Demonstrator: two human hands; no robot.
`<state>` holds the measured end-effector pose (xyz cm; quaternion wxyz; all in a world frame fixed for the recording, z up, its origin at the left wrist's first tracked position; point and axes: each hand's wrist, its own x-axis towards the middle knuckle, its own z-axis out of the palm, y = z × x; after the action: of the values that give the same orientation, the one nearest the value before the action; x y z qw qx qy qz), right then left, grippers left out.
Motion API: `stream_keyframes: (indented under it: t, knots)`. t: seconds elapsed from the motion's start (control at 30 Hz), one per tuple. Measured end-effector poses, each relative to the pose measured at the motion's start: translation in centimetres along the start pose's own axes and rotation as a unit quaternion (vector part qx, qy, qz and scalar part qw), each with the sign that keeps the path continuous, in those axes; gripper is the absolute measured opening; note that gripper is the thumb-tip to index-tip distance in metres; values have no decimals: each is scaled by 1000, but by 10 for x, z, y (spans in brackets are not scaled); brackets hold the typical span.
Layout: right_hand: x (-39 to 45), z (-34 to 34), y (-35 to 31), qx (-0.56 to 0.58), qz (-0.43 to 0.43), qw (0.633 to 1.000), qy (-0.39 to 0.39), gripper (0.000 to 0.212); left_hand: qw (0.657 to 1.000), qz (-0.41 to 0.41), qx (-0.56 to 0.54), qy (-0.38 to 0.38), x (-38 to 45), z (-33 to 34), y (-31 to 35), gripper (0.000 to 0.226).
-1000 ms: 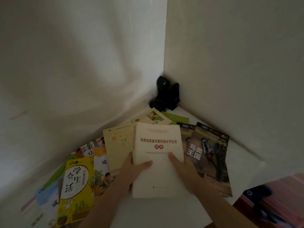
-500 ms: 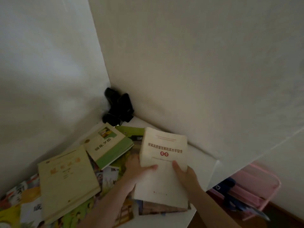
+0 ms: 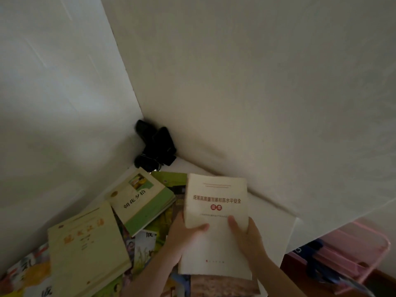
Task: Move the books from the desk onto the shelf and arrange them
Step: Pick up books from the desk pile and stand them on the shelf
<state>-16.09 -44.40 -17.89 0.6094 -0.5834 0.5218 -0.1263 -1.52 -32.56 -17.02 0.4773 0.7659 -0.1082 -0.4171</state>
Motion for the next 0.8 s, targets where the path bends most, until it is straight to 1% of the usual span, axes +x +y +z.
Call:
stream_keyframes:
  t: [0.03,0.07,0.13,0.17,0.27,0.33,0.37,0.47,0.53,0.57,0.67,0.73,0.77,0.8]
  knots:
    - [-1,5,-7,-16,-15,1000,-7,40,999,2,-10,31,-3,-7,-1,74]
    - [0,11,-12,-30,-24,999,-18,38,998,-3,11,67,-3,-13,-4,81]
    - [0,20,-19,-45,-32,998,-37,35,987,-44,99,120,-1,-23,-10,91]
    - [0,23,-19,-45,-29,998,-41,35,984,-66,118,119,0,-25,-12,92]
    - [-2,21,-17,-39,-11,999,-33,31,982,-99,138,87,5,-23,-18,102]
    - [-3,16,-13,-37,-14,999,-31,28,980,-106,145,89,10,-18,-17,113]
    - [-3,13,-12,-34,-15,999,-33,28,982,-105,127,89,15,-15,-19,113]
    - [-2,6,-14,-14,-24,999,-41,30,992,-66,63,83,15,-7,-18,96]
    - [-3,3,-12,4,-23,999,-46,33,997,-35,17,66,7,-6,-15,76]
    - [-5,2,-11,11,-22,999,-48,34,998,-17,2,60,2,-7,-15,71]
    - [-16,3,-12,27,-42,997,-61,34,998,24,-27,51,-20,-13,-11,87]
    - [-28,12,-26,31,-66,994,-84,35,996,51,-43,61,-40,-31,-5,87]
    - [-34,19,-35,32,-73,992,-101,37,994,64,-47,70,-49,-42,0,92]
    - [-41,30,-44,28,-84,988,-125,43,992,74,-46,87,-59,-58,1,104]
